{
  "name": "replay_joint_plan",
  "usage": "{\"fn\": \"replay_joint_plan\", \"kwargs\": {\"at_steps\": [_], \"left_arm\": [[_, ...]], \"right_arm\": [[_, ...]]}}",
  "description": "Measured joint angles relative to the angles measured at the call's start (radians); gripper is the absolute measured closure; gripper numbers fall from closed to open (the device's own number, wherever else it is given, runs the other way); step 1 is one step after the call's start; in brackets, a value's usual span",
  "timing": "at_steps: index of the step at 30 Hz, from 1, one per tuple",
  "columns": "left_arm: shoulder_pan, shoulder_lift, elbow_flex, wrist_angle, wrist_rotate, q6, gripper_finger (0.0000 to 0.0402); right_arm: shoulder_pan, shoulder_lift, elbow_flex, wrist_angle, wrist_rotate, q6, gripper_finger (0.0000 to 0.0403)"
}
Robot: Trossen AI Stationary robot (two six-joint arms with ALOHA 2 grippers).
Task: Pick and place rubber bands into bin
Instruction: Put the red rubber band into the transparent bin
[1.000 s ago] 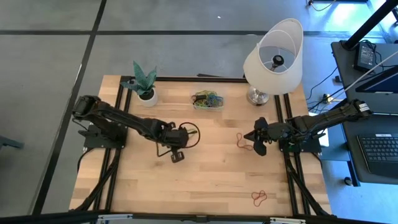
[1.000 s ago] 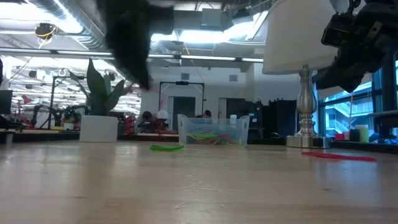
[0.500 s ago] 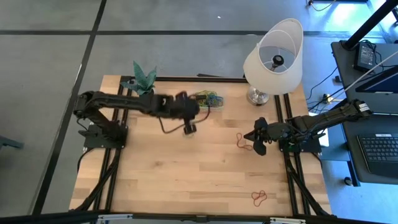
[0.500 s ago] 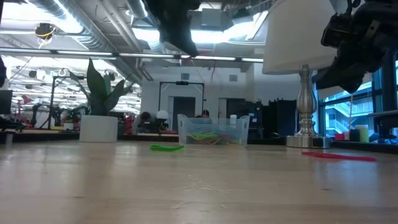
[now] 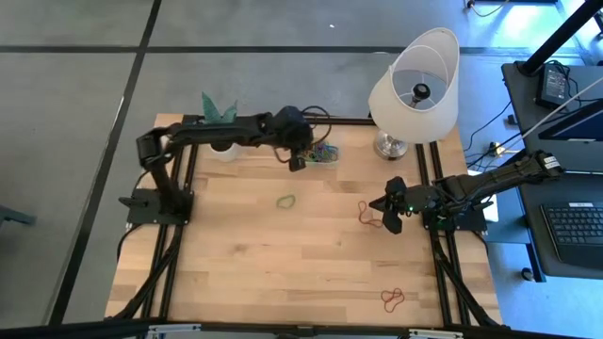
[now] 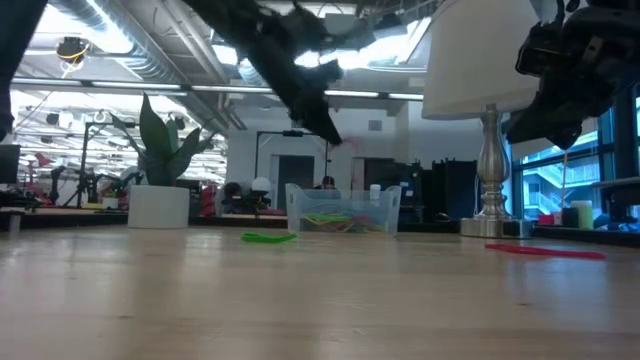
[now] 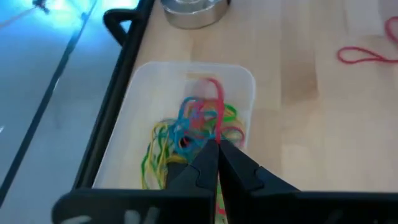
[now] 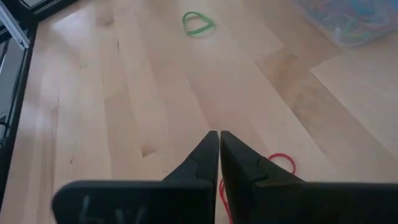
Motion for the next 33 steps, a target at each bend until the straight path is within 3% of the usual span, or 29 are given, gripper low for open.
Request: {"fn": "replay_joint_plan", "kwargs": {"at_steps": [7, 14, 18, 26, 33], "left_arm": [[0.039, 0.148, 0.000, 0.105, 0.034, 0.083, 0.0398], [0.045, 0.217, 0.000, 0.131, -0.088, 0.154, 0.0393], [0.045, 0.217, 0.001, 0.142, -0.101, 0.173, 0.0366], [0.034, 0.215, 0.101, -0.002, -0.104, 0.143, 0.0299], [-0.036, 0.199, 0.249, -0.146, -0.182, 0.081, 0.0307]], "right_arm": [[0.000, 0.000, 0.000, 0.000, 0.033, 0.004, 0.0382], [0.000, 0.000, 0.000, 0.001, 0.126, 0.005, 0.0382], [0.000, 0.000, 0.000, 0.001, 0.153, 0.007, 0.0382], [0.000, 0.000, 0.000, 0.001, 0.155, 0.007, 0.0382], [0.000, 0.000, 0.000, 0.002, 0.155, 0.006, 0.0382]]}}
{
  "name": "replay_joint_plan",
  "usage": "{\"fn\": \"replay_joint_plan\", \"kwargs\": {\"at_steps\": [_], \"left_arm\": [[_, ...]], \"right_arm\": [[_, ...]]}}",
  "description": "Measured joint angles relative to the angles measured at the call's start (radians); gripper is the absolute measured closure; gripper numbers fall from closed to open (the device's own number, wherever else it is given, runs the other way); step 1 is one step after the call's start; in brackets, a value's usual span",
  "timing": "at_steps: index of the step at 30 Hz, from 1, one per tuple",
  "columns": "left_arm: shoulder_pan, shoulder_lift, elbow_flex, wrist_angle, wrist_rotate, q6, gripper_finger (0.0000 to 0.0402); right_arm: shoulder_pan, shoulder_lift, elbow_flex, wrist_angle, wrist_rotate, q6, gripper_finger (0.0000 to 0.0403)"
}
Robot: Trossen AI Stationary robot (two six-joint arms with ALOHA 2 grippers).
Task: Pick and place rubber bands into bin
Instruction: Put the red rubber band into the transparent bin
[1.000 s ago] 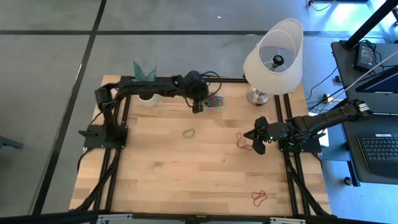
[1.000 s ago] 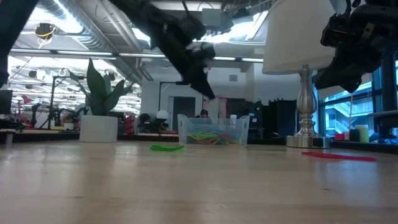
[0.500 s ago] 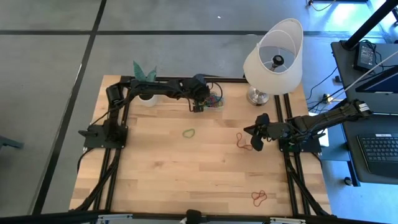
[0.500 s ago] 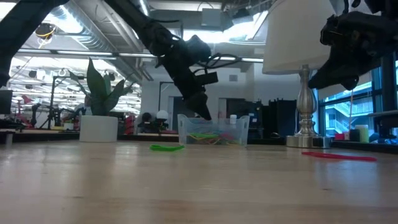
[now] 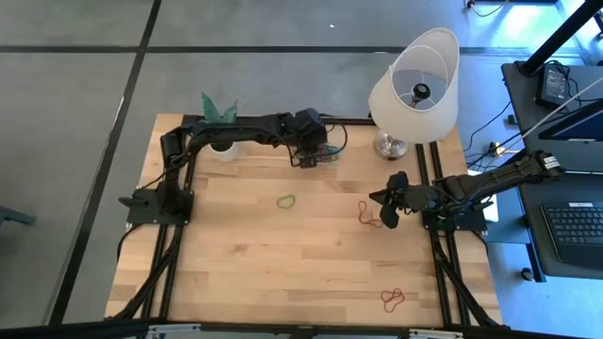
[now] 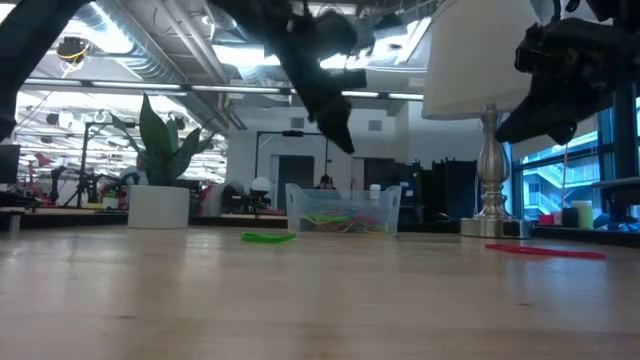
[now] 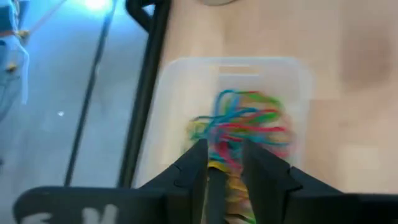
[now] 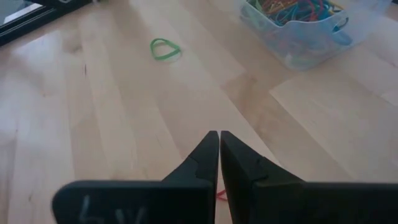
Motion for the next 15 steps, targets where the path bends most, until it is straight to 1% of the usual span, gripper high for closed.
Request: {"fn": "replay_joint_plan", "kwargs": {"at_steps": [1, 3, 6, 7, 10, 13, 15], "left_arm": [[-0.017, -0.011, 0.009, -0.027, -0.001, -0.023, 0.0314], [-0.057, -0.030, 0.016, -0.028, -0.009, -0.066, 0.0336], [-0.125, -0.052, 0.016, -0.082, -0.025, -0.146, 0.0384], [-0.148, -0.056, 0.016, -0.101, -0.025, -0.175, 0.0392], [-0.212, -0.074, -0.016, -0.122, -0.018, -0.258, 0.0399], [-0.281, -0.099, -0.092, -0.112, -0.018, -0.338, 0.0400], [-0.331, -0.125, -0.156, -0.082, -0.014, -0.396, 0.0399]], "right_arm": [[0.000, 0.000, 0.000, 0.002, 0.000, -0.001, 0.0382], [0.000, 0.000, 0.000, 0.007, 0.000, -0.001, 0.0382], [0.000, 0.001, 0.000, 0.017, 0.000, -0.002, 0.0382], [0.000, 0.002, 0.000, 0.018, -0.001, -0.003, 0.0382], [0.000, 0.002, 0.000, 0.021, 0.000, -0.006, 0.0382], [0.000, 0.002, 0.000, 0.027, 0.000, -0.027, 0.0382], [0.000, 0.002, 0.000, 0.028, -0.001, -0.009, 0.0382]]}}
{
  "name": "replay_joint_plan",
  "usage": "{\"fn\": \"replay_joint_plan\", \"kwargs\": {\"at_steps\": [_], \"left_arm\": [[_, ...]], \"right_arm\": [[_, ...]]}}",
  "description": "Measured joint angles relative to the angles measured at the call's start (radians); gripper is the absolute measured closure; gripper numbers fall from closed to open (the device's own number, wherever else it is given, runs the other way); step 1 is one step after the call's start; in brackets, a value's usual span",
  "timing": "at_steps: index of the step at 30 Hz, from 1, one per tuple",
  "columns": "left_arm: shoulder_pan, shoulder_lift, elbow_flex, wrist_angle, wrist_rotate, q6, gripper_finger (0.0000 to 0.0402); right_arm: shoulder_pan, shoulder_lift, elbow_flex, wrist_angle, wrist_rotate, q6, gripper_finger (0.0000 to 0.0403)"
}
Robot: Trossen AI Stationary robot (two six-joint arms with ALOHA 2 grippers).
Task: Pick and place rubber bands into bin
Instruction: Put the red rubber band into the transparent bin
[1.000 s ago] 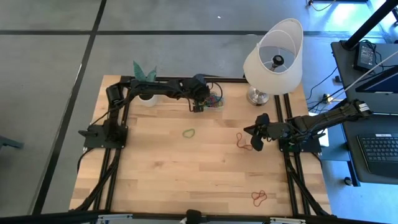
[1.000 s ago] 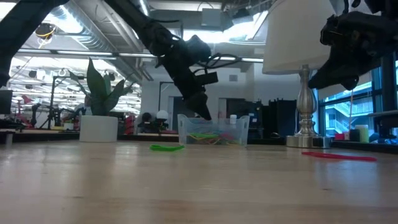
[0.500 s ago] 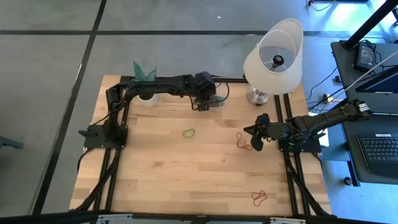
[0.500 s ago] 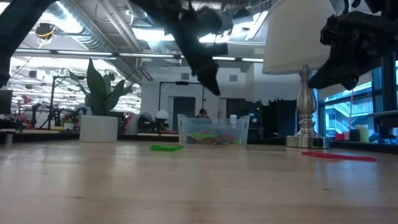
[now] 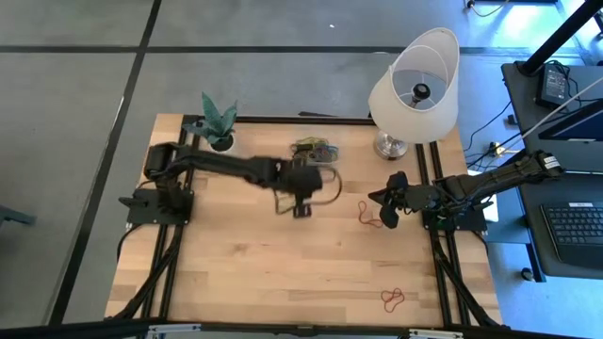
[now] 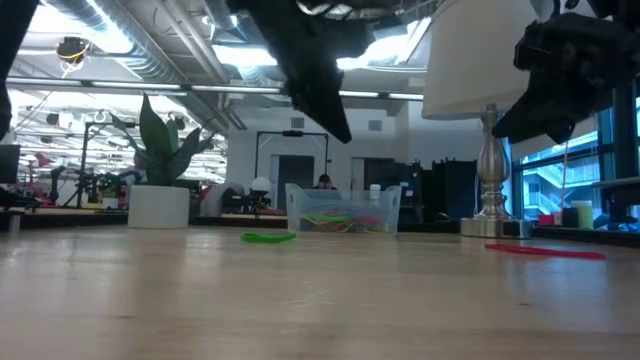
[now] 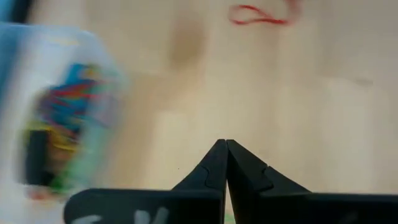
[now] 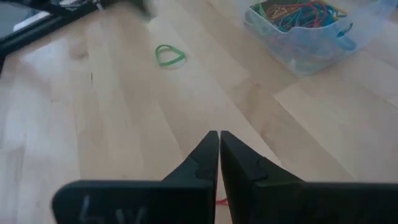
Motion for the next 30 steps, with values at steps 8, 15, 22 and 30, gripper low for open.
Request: {"fn": "replay_joint_plan", "kwargs": {"at_steps": [8, 15, 22, 30], "left_arm": [[-0.186, -0.119, -0.285, 0.231, -0.019, -0.250, 0.0400], [-0.273, -0.256, -0.505, 0.360, -0.090, -0.258, 0.0400], [-0.229, -0.443, -0.751, 0.587, -0.023, -0.172, 0.0400], [-0.107, -0.676, -0.941, 0.636, 0.021, -0.039, 0.0400]], "right_arm": [[0.002, 0.001, 0.000, 0.034, -0.069, 0.058, 0.0399], [0.060, 0.090, 0.098, 0.022, -0.085, 0.073, 0.0400], [0.148, 0.322, 0.366, -0.288, -0.102, 0.214, 0.0401], [0.257, 0.610, 0.687, -0.687, -0.269, 0.525, 0.0402]]}}
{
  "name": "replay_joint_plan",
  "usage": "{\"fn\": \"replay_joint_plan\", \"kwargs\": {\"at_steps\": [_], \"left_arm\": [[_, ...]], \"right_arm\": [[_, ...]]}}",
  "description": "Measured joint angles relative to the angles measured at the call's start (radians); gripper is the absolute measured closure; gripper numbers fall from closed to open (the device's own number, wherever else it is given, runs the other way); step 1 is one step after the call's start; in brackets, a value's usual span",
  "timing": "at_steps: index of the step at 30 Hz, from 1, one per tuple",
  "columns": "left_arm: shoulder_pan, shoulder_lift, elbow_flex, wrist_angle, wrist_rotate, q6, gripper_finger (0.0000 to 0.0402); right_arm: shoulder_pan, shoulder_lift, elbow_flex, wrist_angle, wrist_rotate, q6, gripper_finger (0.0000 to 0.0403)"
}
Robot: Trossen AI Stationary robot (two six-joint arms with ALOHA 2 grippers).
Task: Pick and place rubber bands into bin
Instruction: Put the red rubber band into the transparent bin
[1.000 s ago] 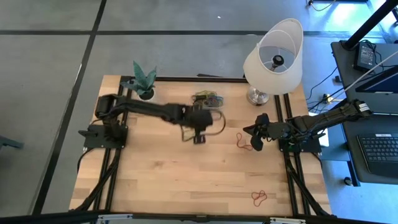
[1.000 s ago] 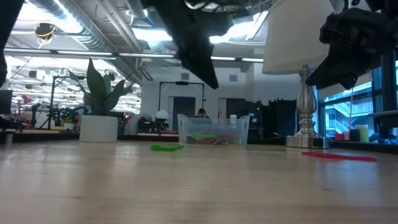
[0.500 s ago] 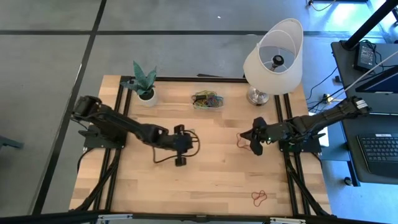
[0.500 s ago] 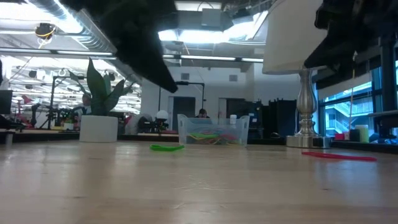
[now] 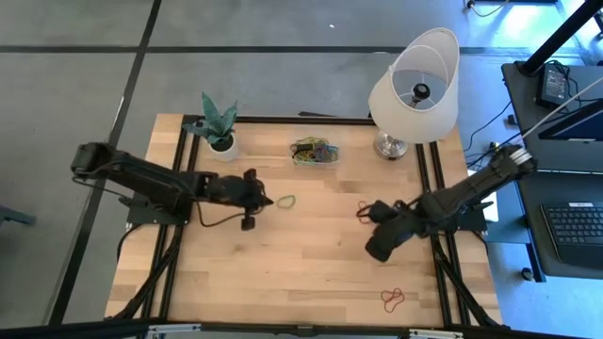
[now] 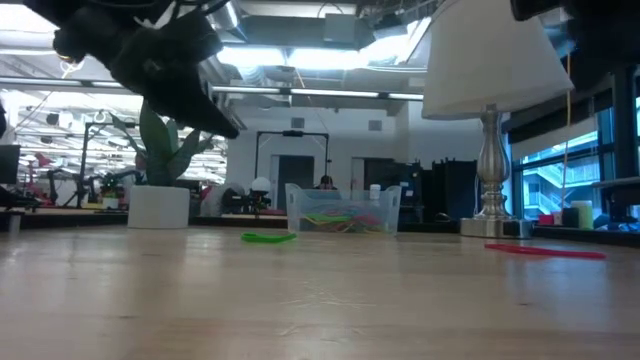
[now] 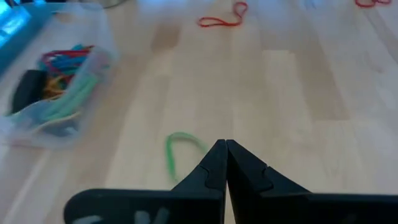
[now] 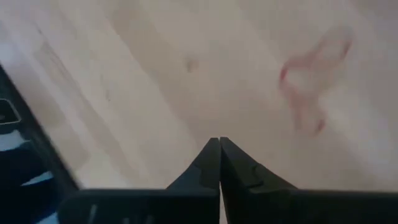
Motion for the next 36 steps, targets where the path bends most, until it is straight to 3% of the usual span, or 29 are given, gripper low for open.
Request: {"fn": "replay_joint_plan", "kwargs": {"at_steps": [5, 11, 18, 22, 29, 36], "left_arm": [[0.057, -0.137, -0.070, -0.001, 0.030, 0.011, 0.0400], [0.073, -0.253, -0.121, -0.058, 0.080, 0.054, 0.0400], [0.064, -0.329, -0.145, -0.138, 0.114, 0.002, 0.0400], [0.063, -0.345, -0.145, -0.173, 0.139, -0.013, 0.0400], [0.063, -0.345, -0.145, -0.176, 0.147, -0.027, 0.0400], [0.063, -0.345, -0.145, -0.177, 0.160, -0.051, 0.0400]], "right_arm": [[0.080, 0.110, 0.077, -0.065, -0.173, 0.317, 0.0390], [0.188, 0.196, 0.062, -0.066, -0.242, 0.651, 0.0349], [0.281, 0.290, 0.028, -0.003, -0.370, 0.948, 0.0284], [0.325, 0.326, 0.002, 0.098, -0.381, 1.054, 0.0240], [0.349, 0.406, -0.005, 0.146, -0.424, 1.080, 0.0163], [0.368, 0.502, -0.005, 0.233, -0.423, 1.074, 0.0140]]}}
